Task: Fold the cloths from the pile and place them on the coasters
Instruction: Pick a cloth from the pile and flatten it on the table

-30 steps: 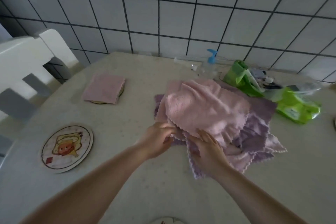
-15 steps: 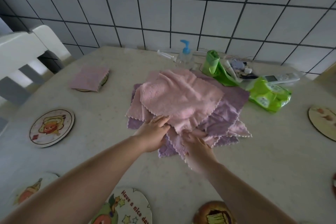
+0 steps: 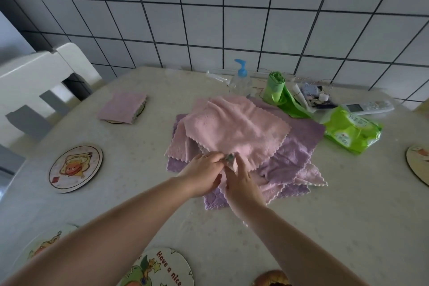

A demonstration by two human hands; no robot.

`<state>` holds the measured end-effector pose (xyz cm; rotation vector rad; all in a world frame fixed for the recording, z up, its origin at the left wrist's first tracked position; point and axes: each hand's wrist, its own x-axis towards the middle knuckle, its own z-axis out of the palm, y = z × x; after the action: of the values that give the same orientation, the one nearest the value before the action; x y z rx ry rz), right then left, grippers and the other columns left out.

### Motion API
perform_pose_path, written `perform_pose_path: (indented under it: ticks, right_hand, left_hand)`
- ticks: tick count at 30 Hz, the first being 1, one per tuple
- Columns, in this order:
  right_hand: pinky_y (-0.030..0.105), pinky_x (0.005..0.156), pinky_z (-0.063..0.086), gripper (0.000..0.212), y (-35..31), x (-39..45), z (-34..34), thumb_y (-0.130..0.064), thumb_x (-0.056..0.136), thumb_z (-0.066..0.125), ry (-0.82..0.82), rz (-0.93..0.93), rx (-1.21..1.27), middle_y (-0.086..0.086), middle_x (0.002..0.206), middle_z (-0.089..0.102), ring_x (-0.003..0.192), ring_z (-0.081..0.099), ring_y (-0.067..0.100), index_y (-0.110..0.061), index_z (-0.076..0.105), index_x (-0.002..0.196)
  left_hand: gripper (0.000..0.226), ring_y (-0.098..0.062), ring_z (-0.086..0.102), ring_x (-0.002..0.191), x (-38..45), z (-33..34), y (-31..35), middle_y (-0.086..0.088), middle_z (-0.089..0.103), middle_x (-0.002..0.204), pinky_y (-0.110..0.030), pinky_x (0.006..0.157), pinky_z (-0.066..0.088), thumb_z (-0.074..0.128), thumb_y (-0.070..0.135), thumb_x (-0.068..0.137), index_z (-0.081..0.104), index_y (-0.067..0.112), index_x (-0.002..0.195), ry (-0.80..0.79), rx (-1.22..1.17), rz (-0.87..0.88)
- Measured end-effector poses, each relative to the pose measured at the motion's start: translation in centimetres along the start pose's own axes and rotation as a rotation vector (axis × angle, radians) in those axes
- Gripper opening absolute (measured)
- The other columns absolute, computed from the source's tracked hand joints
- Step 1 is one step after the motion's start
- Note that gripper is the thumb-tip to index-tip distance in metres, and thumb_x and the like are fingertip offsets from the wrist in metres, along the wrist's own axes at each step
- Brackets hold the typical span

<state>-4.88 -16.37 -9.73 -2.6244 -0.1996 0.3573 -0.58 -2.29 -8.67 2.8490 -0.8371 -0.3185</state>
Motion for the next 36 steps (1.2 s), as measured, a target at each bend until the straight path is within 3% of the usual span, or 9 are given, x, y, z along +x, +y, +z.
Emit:
perform_pose_path:
  ticks: [4, 7, 10, 15, 19, 24, 27, 31, 36]
  right_hand:
    - [0.031, 0.096, 0.043, 0.049, -1.1, 0.1, -2.3, -0.016, 0.095, 0.038, 0.064, -0.025, 0.004, 0.001, 0.155, 0.010, 0.126, 0.045, 0.020, -0.020, 0.028, 0.143]
    - [0.032, 0.098, 0.042, 0.038, -1.4, -0.3, -4.4, -0.016, 0.095, 0.037, 0.169, -0.085, 0.067, 0.001, 0.138, 0.042, 0.116, 0.051, 0.019, -0.017, 0.048, 0.132]
    - [0.031, 0.086, 0.046, 0.031, -1.6, -0.7, -6.8, -0.012, 0.091, 0.043, 0.275, -0.176, 0.089, 0.001, 0.120, 0.054, 0.103, 0.056, 0.020, -0.016, 0.062, 0.115]
    - [0.027, 0.081, 0.042, 0.027, -2.6, -2.2, -10.6, -0.012, 0.087, 0.050, 0.429, -0.257, 0.086, 0.001, 0.113, 0.056, 0.100, 0.056, 0.019, -0.014, 0.065, 0.109]
    - [0.028, 0.086, 0.043, 0.033, -3.0, -3.4, -12.5, -0.010, 0.084, 0.054, 0.492, -0.284, 0.072, 0.000, 0.117, 0.056, 0.105, 0.054, 0.019, -0.016, 0.062, 0.116]
    - [0.031, 0.095, 0.045, 0.035, -3.9, -5.6, -15.0, -0.010, 0.088, 0.053, 0.601, -0.325, 0.068, -0.003, 0.122, 0.053, 0.109, 0.053, 0.011, -0.013, 0.057, 0.123]
    - [0.023, 0.093, 0.043, 0.033, -4.6, -6.5, -16.3, -0.010, 0.089, 0.053, 0.661, -0.375, 0.059, -0.004, 0.119, 0.055, 0.105, 0.051, 0.004, -0.012, 0.059, 0.121]
    - [0.015, 0.083, 0.041, 0.027, -4.6, -7.2, -18.0, -0.007, 0.085, 0.059, 0.771, -0.407, 0.078, -0.007, 0.109, 0.059, 0.089, 0.057, 0.005, -0.013, 0.066, 0.111]
    - [0.027, 0.071, 0.048, 0.020, -4.7, -7.5, -19.1, -0.013, 0.083, 0.065, 0.817, -0.361, 0.098, -0.006, 0.095, 0.057, 0.077, 0.056, 0.008, -0.017, 0.061, 0.102]
  left_hand:
    - [0.041, -0.022, 0.045, 0.122, 0.2, -1.9, 0.6, 0.001, 0.047, 0.135, -0.035, 0.105, 0.034, 0.047, 0.012, 0.088, 0.052, 0.017, 0.129, 0.147, -0.126, -0.007]
    - [0.035, -0.020, 0.050, 0.112, 0.1, -3.5, 0.9, 0.004, 0.055, 0.125, -0.028, 0.096, 0.040, 0.050, 0.010, 0.087, 0.060, 0.018, 0.120, 0.250, -0.165, -0.012]
    - [0.030, -0.019, 0.058, 0.101, 0.1, -5.4, 1.3, 0.004, 0.063, 0.112, -0.031, 0.088, 0.047, 0.053, 0.012, 0.084, 0.066, 0.020, 0.110, 0.368, -0.218, 0.050]
    - [0.037, -0.012, 0.060, 0.103, -0.6, -9.0, 2.8, 0.004, 0.066, 0.113, -0.020, 0.089, 0.043, 0.048, 0.039, 0.083, 0.068, 0.021, 0.109, 0.494, -0.304, 0.063]
    - [0.029, 0.005, 0.048, 0.108, -0.7, -10.9, 4.2, 0.011, 0.063, 0.116, 0.000, 0.089, 0.028, 0.060, 0.015, 0.085, 0.067, 0.026, 0.110, 0.574, -0.300, 0.059]
    - [0.033, -0.009, 0.058, 0.104, -2.0, -11.6, 4.9, 0.011, 0.059, 0.122, -0.026, 0.093, 0.046, 0.051, 0.018, 0.087, 0.063, 0.029, 0.116, 0.528, -0.244, -0.050]
    - [0.030, -0.009, 0.060, 0.087, -3.1, -11.7, 4.8, 0.009, 0.058, 0.118, -0.022, 0.076, 0.051, 0.052, 0.023, 0.090, 0.061, 0.025, 0.118, 0.516, -0.234, -0.128]
    - [0.025, -0.015, 0.061, 0.089, -5.2, -12.5, 3.5, 0.007, 0.059, 0.112, -0.024, 0.075, 0.047, 0.054, 0.024, 0.089, 0.065, 0.022, 0.112, 0.598, -0.278, -0.242]
    - [0.018, -0.015, 0.062, 0.082, -8.6, -14.2, 1.1, 0.008, 0.065, 0.097, -0.023, 0.068, 0.043, 0.060, 0.009, 0.085, 0.071, 0.022, 0.090, 0.824, -0.334, -0.266]
